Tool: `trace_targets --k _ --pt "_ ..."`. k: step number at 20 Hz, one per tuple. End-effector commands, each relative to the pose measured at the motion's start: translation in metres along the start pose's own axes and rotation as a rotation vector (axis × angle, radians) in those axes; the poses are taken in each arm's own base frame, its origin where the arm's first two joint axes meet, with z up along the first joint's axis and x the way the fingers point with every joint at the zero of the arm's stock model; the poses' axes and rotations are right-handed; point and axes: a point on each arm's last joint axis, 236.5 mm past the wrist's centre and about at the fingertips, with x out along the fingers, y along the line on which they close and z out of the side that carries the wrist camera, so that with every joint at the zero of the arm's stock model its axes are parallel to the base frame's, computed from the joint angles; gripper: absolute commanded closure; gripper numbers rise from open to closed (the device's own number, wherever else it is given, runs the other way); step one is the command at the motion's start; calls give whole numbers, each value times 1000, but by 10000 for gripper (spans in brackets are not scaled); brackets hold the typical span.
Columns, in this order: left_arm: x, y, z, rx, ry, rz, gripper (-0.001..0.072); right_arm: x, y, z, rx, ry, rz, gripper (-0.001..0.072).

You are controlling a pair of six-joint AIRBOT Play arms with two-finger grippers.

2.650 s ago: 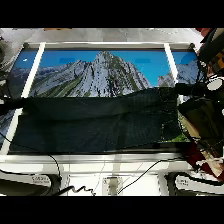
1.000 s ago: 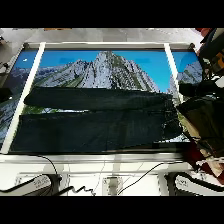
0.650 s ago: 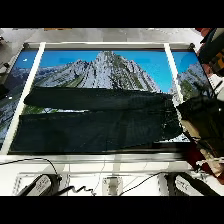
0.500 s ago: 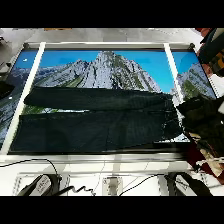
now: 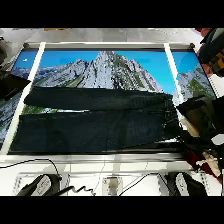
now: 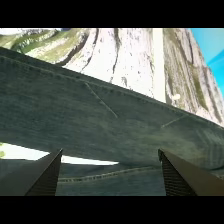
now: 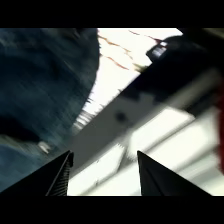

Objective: Fold the clothes and pants, and hang the long-sleeved shirts on hangers.

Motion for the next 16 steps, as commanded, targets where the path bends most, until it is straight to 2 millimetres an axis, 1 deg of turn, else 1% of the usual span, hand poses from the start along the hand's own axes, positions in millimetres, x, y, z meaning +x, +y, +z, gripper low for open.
trace_targets --k 1,3,4,5,6,7,8,9,10,11,12,13,15,16 --pt "0 0 -1 -28 2 4 10 17 18 22 118 -93 117 260" --pt "0 16 1 -6 -5 69 10 29 17 27 155 -83 117 259" --pt "-1 33 1 0 -4 142 11 35 16 28 176 -72 117 259" --pt "-5 57 -2 -7 8 234 12 41 16 30 179 -67 121 260" --pt "-11 88 -8 -34 36 351 12 44 18 32 148 -71 132 264" --pt "-22 118 -18 -57 73 459 13 47 21 33 118 -69 143 265" --pt "-32 141 -28 -71 120 538 14 50 24 36 96 -75 157 267" --pt "-41 162 -41 -95 173 593 16 51 26 40 88 -90 168 290" --pt "-48 177 -54 -136 221 619 16 51 28 44 85 -104 179 329" --pt "-54 190 -68 -195 268 631 16 50 29 48 73 -123 184 346" --pt "-60 201 -80 -247 303 641 16 49 30 52 48 -143 185 414" --pt "-66 213 -90 -297 323 652 16 48 31 53 12 -149 185 459" --pt "-78 231 -107 -374 329 677 24 48 33 53 -52 -155 188 648" --pt "-83 240 -119 -414 335 688 79 48 34 52 -75 -155 187 666"
